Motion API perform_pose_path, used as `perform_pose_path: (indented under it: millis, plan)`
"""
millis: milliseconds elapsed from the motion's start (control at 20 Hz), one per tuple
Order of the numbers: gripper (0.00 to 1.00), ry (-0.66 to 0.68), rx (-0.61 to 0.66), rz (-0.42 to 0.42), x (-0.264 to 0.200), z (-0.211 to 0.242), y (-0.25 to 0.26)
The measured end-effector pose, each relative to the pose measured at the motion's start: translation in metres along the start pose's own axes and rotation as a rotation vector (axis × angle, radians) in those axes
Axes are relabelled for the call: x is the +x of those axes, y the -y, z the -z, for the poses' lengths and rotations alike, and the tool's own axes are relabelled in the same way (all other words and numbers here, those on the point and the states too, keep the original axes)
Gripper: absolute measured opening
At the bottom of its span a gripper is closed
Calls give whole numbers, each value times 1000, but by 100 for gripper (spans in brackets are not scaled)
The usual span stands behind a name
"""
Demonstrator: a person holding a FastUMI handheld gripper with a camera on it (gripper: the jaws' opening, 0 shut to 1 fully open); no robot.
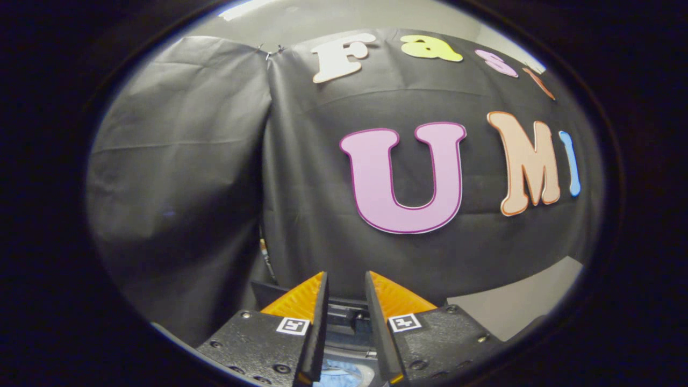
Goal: Put the clothes into the washing machine and then close the washing machine lid.
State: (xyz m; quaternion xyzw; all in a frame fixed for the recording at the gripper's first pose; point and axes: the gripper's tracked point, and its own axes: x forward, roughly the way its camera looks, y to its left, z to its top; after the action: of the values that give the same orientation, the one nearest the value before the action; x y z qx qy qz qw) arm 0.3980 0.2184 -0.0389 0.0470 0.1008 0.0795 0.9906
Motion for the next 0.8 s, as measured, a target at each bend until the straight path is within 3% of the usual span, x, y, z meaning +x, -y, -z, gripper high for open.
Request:
perform_pose_path:
  millis: [200,400,650,800]
  plan:
    - [41,-3,-69,92,50,22,11]
    - [43,-67,-118,111,82,56,7]
    - [45,-148,-117,148,102,100,18]
    - [44,-146,-98,160,104,100,19]
